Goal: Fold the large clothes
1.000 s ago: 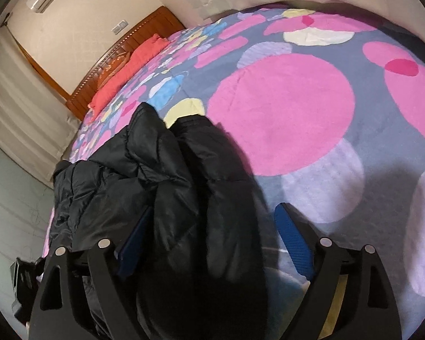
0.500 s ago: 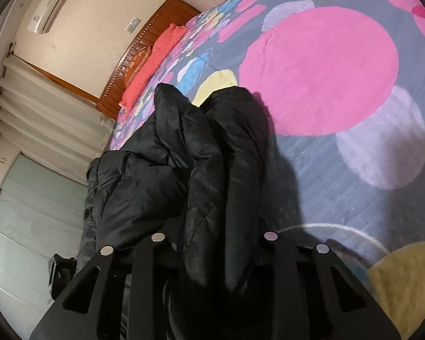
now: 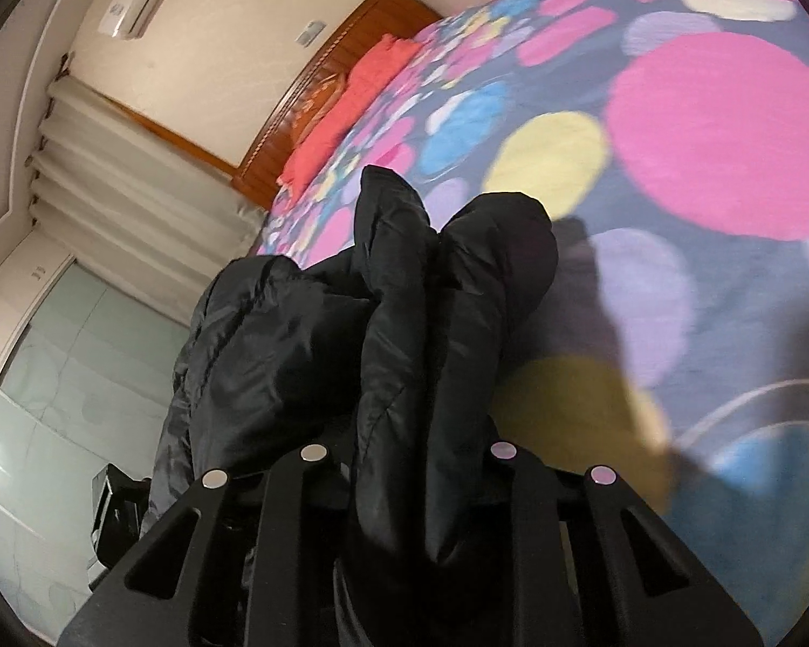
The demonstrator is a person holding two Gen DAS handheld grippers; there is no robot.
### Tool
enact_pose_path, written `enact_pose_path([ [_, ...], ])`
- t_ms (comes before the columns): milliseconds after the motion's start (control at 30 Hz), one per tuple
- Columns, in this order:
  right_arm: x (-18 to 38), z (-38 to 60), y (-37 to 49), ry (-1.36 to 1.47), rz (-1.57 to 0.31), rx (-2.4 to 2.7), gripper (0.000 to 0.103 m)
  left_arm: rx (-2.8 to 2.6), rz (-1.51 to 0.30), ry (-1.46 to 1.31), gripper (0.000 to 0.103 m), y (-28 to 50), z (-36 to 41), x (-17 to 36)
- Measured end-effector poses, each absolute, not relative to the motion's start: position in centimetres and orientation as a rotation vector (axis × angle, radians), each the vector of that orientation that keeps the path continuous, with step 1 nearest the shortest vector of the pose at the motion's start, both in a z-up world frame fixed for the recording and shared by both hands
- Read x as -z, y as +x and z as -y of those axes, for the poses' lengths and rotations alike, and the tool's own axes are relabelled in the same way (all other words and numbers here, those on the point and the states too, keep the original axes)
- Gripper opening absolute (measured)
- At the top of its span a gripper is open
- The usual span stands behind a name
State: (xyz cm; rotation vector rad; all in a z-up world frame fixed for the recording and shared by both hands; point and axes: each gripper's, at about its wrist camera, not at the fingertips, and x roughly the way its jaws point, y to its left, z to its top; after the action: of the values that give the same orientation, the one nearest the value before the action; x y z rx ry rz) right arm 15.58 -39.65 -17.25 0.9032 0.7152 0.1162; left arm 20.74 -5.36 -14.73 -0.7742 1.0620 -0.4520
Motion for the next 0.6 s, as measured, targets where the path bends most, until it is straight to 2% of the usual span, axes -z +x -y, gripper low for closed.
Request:
enact_pose_path([
  [333, 17.8, 33.1, 21.6, 0.929, -0.753, -0.218, 0.023, 0.380, -1.020, -0.781, 0.089, 23.2, -1.5, 13.1],
  [600, 19.0, 30.8, 25.2, 0.934, -0.796, -0.231, 0.023, 0.327, -1.038, -0.791, 0.089, 25.4, -4.9, 14.8],
])
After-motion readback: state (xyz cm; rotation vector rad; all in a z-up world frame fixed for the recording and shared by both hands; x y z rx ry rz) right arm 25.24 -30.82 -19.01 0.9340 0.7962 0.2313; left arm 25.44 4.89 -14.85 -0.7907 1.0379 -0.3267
